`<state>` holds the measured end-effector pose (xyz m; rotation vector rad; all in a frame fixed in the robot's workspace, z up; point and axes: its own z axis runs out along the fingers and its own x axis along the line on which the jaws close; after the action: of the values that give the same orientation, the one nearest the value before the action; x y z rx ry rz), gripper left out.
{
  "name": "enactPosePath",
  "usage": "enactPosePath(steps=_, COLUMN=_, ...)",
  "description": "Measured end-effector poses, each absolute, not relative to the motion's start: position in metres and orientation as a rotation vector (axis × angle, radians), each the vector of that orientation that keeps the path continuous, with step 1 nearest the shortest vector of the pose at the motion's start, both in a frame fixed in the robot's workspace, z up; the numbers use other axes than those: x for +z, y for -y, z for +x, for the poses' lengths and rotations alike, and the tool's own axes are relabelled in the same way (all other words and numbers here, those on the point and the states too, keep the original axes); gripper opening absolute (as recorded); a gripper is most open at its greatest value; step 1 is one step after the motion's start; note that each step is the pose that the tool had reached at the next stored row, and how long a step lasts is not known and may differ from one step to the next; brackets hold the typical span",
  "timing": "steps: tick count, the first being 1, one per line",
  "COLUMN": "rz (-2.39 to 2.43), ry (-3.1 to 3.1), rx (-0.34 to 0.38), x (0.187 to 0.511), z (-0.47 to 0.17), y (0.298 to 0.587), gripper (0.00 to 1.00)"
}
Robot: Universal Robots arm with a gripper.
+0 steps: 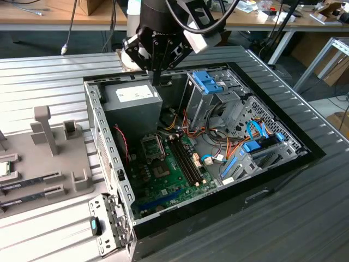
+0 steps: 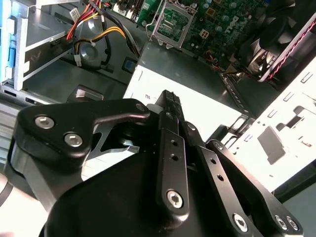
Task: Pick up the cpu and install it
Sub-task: 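Reach for the cpu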
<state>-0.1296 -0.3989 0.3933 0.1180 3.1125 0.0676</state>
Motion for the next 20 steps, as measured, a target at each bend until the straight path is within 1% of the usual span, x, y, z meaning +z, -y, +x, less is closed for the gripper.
enactPosePath(steps=20, rz=0.118, ry=-3.113, rx=0.068, x=0.393, z=-0.146, y=0.399, gripper=0.11)
